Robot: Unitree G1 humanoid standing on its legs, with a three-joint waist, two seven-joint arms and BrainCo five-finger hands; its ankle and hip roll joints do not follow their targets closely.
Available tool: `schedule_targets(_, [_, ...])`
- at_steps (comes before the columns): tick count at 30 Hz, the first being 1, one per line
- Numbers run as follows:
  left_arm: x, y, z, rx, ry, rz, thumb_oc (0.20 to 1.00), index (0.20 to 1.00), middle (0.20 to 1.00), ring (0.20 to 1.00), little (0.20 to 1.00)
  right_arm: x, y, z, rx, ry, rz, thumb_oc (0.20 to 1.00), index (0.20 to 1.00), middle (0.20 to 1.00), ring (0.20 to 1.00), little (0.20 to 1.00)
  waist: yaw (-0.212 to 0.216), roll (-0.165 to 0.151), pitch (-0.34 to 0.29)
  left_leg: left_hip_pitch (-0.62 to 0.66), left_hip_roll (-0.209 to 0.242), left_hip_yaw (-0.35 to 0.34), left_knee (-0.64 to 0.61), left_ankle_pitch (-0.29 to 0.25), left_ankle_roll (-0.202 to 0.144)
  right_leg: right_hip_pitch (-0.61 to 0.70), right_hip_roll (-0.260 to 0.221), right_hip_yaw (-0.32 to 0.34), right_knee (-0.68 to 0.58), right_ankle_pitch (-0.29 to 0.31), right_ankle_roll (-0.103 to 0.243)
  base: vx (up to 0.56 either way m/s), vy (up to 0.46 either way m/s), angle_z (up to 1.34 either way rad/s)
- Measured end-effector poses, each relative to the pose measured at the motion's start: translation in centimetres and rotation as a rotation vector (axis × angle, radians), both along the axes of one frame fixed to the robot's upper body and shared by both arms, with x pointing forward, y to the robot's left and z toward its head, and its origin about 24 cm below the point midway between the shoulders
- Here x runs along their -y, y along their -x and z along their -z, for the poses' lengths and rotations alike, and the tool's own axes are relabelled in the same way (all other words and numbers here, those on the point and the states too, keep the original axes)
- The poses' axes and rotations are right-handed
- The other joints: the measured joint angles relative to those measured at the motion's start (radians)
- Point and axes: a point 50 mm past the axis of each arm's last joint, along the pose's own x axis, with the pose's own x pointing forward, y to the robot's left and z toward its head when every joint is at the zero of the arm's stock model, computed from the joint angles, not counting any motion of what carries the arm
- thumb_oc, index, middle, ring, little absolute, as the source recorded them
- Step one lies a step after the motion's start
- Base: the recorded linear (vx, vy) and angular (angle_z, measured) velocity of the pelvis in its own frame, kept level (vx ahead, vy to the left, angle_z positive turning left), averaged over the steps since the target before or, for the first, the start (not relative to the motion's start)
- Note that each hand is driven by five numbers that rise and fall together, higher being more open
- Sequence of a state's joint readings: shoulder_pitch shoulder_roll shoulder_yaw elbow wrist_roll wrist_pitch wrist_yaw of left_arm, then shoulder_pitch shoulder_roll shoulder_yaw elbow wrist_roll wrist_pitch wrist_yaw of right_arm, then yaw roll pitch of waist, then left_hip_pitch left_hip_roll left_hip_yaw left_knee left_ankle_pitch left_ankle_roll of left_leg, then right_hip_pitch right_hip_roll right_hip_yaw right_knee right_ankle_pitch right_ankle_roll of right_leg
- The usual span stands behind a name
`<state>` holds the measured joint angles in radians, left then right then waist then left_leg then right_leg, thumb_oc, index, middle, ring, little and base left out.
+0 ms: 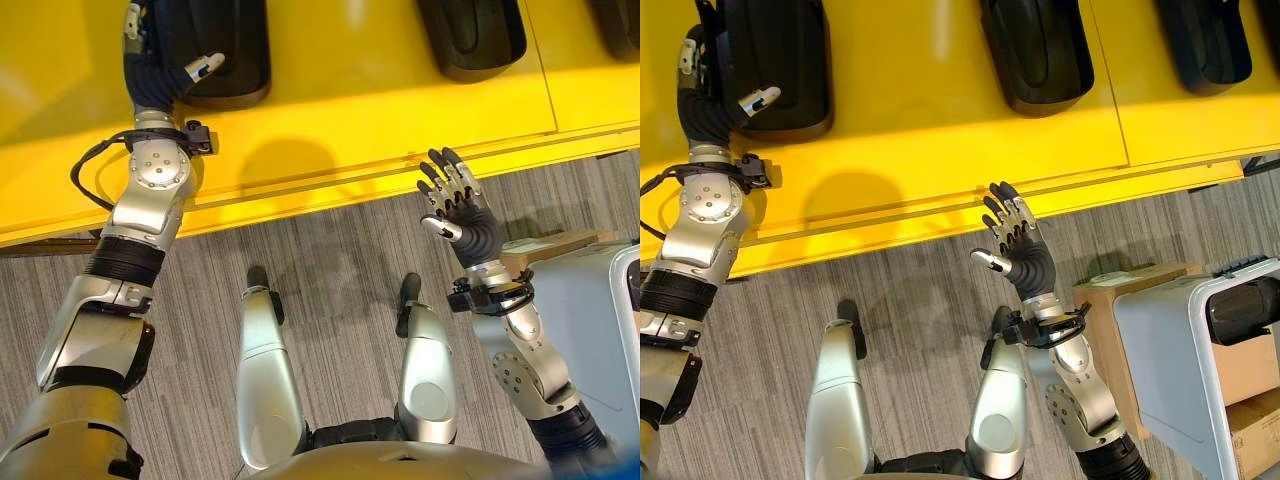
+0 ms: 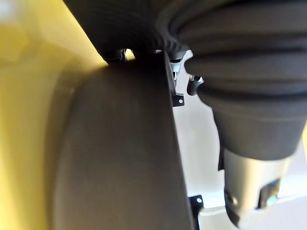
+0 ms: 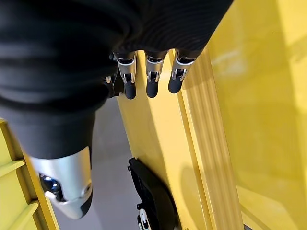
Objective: Move parts from the plastic box to the shelf.
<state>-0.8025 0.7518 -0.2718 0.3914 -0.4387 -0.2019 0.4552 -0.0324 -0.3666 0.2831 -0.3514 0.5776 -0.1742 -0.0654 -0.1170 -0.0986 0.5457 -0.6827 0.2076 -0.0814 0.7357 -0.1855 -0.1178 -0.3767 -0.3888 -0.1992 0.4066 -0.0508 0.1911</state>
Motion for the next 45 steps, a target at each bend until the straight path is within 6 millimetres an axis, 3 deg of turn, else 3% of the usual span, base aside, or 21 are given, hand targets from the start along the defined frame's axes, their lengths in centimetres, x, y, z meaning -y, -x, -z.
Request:
schedule_targets(14, [2.4,0.5,-0.7,0.052,-0.034,0.088,1.000,1.000,1.000,1.000,1.000,0.1,0.0,0.0,0.000,0.009,0.000,1.000,1.000,1.000,1.000,1.000,-0.005,0.002,0.001,0.005,0.002,0.017,0.000,0.000,0.000,-0.022,-0.004,0.025,0.016,-0.001,0.000,0.00,-0.002,-0.02])
schedule_targets(23, [2.4,0.5,-0.5,0.048,-0.031,0.090,1.000,1.000,1.000,1.000,1.000,0.3,-0.2,0.5,-0.021,0.017,0.006,1.000,1.000,1.000,1.000,1.000,-0.004,0.004,0.002,0.013,0.002,0.021,-0.002,0.000,0.000,-0.027,-0.007,0.033,0.030,-0.008,0.002,0.00,0.000,0.00])
schedule_targets(32, [0.2,1.8,2.9,-0.007,0.066,0.032,1.000,1.000,1.000,1.000,1.000,0.4,0.1,1.1,-0.043,0.022,0.007,1.000,1.000,1.000,1.000,1.000,0.003,0.010,0.004,0.020,0.002,0.026,-0.014,0.002,-0.003,-0.032,-0.009,0.035,0.033,-0.013,0.001,0.00,0.000,0.00])
schedule_targets(38, [-0.9,4.3,5.1,0.006,0.147,0.015,1.000,1.000,1.000,1.000,1.000,0.6,0.1,0.9,-0.038,0.022,0.013,1.000,1.000,1.000,1.000,1.000,0.029,0.016,0.006,0.032,0.002,0.032,-0.024,0.002,-0.003,-0.029,-0.012,0.038,0.035,-0.021,0.004,0.00,0.000,0.00])
schedule_targets(45, [-0.7,7.3,7.4,0.029,0.251,0.027,1.000,1.000,1.000,1.000,1.000,0.6,-1.4,-2.3,0.092,0.003,0.043,1.000,1.000,1.000,1.000,1.000,0.061,0.026,0.007,0.036,-0.002,0.034,-0.029,0.004,-0.003,-0.025,-0.015,0.035,0.038,-0.028,0.001,0.00,0.006,0.01])
